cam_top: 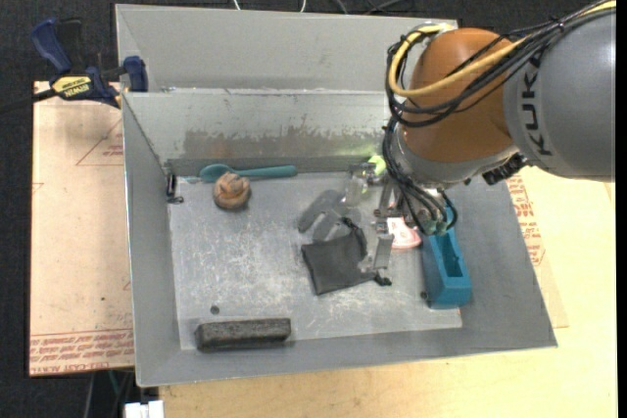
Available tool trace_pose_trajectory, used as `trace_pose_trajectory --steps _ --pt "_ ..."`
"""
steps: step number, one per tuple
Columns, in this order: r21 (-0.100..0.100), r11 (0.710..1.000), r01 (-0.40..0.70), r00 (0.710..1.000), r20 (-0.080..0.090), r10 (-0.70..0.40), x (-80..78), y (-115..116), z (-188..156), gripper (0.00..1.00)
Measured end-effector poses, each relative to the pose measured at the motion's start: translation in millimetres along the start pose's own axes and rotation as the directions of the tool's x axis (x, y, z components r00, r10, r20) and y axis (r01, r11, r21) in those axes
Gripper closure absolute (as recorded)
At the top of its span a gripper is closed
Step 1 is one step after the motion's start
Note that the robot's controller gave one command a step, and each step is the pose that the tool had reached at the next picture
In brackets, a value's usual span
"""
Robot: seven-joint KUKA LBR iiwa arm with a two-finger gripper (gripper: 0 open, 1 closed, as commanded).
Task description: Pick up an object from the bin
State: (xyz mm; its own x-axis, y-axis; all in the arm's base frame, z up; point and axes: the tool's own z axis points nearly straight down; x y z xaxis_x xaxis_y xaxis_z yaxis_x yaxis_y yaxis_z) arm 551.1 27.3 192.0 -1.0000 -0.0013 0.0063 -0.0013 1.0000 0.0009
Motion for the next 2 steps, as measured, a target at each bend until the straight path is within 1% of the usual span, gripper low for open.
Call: trace_pose_trajectory --steps 1,2 --pt "0.0 1.0 -0.001 1.0 0.007 0.001 -1.6 -0.1 -3.8 0.0" --pt "0.001 0.998 0.061 0.998 0.011 -0.061 5.2 -20.0 69.9 0.0"
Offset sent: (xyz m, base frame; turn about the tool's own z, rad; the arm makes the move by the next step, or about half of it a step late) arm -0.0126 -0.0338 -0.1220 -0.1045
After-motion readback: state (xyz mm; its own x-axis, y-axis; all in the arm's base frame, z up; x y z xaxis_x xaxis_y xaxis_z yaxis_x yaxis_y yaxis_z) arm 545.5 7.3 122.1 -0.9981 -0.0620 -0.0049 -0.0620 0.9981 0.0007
